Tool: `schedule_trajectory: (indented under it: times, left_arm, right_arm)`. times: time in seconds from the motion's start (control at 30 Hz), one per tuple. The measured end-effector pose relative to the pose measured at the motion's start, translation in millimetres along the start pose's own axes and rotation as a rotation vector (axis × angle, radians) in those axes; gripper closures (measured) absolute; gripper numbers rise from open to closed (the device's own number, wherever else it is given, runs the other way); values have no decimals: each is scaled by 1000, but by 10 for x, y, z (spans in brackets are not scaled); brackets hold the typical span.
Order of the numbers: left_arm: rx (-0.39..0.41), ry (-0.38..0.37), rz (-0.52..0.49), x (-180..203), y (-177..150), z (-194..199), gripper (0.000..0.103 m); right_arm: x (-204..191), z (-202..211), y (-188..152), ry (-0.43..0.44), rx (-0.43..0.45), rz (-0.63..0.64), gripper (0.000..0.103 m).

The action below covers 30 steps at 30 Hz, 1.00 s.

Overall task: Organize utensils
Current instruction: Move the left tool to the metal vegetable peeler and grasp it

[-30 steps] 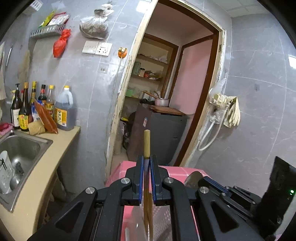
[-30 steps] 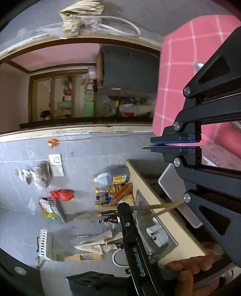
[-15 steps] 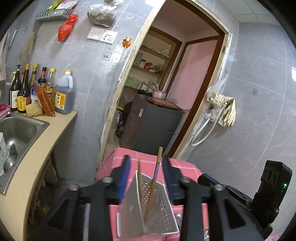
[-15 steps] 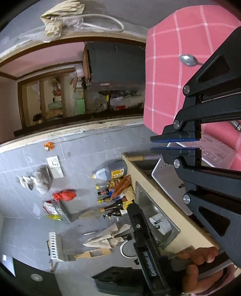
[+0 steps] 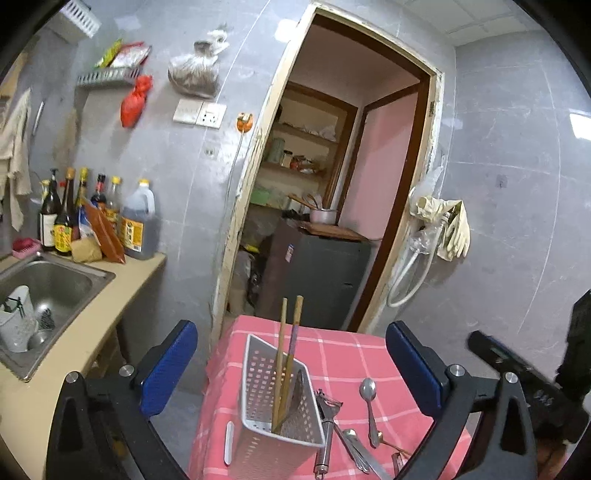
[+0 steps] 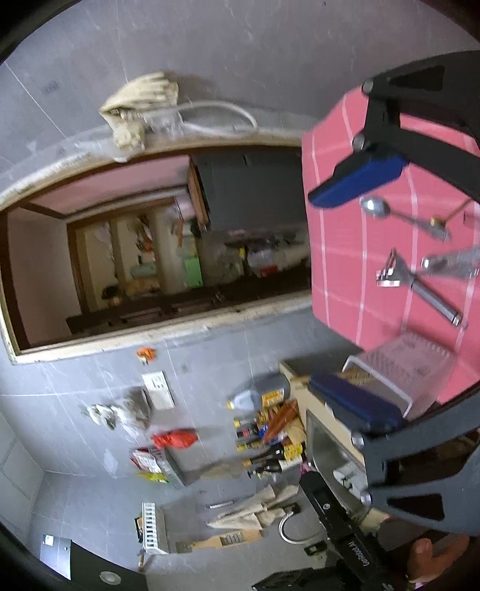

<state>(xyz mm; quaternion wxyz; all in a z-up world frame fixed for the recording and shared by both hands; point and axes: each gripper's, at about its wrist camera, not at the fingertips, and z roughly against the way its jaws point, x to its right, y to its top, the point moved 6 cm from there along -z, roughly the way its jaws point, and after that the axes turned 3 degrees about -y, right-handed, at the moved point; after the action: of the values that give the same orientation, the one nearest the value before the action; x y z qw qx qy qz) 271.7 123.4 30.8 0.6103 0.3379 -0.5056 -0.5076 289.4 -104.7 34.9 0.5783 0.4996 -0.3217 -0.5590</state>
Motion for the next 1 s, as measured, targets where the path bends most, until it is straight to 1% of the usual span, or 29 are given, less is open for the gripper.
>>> schedule_trajectory:
  times: [0.03,0.23,0.33,0.47,0.53,0.8,1.0]
  left_arm:
    - [1,4,-8,35,-17,1,0]
    - [-8,19,-61,317,-273,55,0]
    - [1,36,-65,406,-383,92,0]
    - [-21,60,-57,509,-558,82,0]
    - [-38,63,-57,549,-651,73,0]
    - [-135,92,-50,664,-1010,9,0]
    - [-217,118,-22,686,-1240,-55,0]
  right_arm:
    - [52,40,0,-12,4,5,2]
    - [311,216,-52,-63,4,49,1]
    - [461,248,-132,-82,-21,56,1]
    - [641,243,-241,-98,-55,64,1]
    - [707,234,-307,-101,-70,69,1]
    - [986,94,-635,-84,-181,86,1]
    - [1117,-75,-864,-60,-268,79,1]
